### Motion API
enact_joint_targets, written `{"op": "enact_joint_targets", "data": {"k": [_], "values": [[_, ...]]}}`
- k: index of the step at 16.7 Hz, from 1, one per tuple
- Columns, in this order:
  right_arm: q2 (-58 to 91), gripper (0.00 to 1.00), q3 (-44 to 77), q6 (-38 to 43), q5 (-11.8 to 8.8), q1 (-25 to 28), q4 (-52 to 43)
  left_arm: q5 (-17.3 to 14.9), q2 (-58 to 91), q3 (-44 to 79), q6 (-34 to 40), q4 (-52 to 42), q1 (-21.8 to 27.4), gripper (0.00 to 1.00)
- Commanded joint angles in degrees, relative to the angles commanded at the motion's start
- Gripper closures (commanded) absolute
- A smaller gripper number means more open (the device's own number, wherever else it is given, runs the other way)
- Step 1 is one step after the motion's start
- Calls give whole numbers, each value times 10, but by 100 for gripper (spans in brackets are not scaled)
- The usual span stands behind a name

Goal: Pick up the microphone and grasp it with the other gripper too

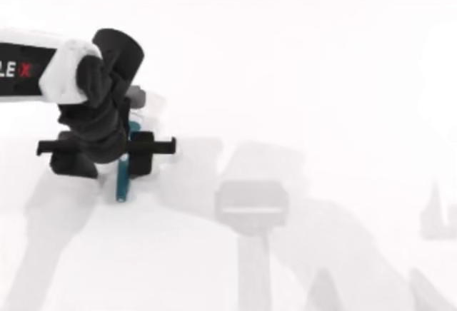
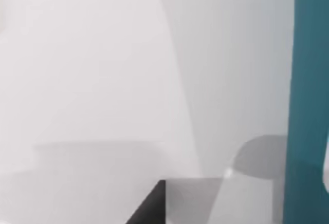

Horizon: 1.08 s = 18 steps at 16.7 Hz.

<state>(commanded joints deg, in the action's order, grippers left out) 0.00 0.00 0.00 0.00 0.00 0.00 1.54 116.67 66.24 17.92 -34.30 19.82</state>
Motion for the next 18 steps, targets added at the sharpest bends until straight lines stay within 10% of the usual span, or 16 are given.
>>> {"op": "enact_joint_targets", "data": {"k": [10, 18], "values": [[0, 0, 0, 0, 0, 0, 0, 8, -37, 13, -10, -10, 1, 100], [0, 0, 0, 0, 0, 0, 0, -91, -86, -44, -65, 232, -5, 100]]}}
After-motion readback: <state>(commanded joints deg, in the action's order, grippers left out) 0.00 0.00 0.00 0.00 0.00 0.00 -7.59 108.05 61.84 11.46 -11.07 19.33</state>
